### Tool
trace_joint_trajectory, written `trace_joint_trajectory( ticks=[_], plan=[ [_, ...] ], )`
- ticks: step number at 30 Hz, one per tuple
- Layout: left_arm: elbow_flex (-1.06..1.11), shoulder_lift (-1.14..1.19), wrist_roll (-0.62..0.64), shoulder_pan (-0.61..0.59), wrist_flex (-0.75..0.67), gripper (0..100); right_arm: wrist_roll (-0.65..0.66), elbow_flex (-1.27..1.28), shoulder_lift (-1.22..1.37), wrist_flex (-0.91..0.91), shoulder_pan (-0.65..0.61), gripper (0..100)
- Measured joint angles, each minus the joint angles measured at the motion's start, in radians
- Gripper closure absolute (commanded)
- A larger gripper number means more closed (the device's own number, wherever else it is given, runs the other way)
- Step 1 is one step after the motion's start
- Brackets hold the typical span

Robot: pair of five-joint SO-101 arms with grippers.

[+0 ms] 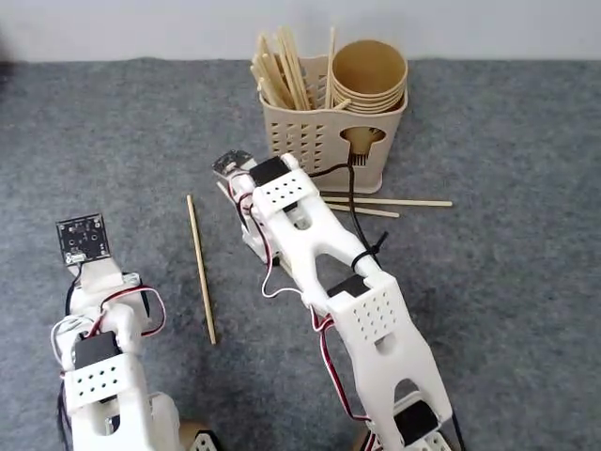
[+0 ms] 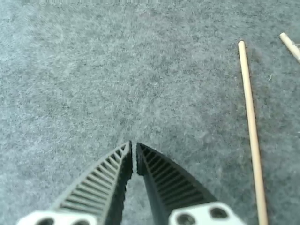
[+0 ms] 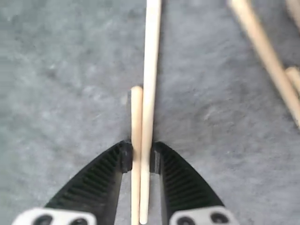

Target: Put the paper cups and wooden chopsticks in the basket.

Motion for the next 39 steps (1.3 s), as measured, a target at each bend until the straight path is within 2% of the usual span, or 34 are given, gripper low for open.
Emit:
trace_joint_trajectory(
  ticks=[10,19,30,34,39],
  plan=[
    [0.000,0.000,0.000,-0.002,0.000,98,0.000,0.003,-0.273,0.169,-0.005,99.1],
    [0.000,0.000,0.000,-0.002,0.000,98,0.000,0.017,-0.681,0.181,-0.006,99.1],
    [0.000,0.000,0.000,-0.002,0.000,98,0.000,0.373,-1.172,0.181,-0.006,99.1],
    [0.000,0.000,0.000,0.000,0.000,98,0.000,0.442,-1.292,0.098,-0.008,99.1],
    [0.000,0.000,0.000,-0.002,0.000,98,0.000,0.516,-1.333,-0.127,-0.008,99.1]
  ],
)
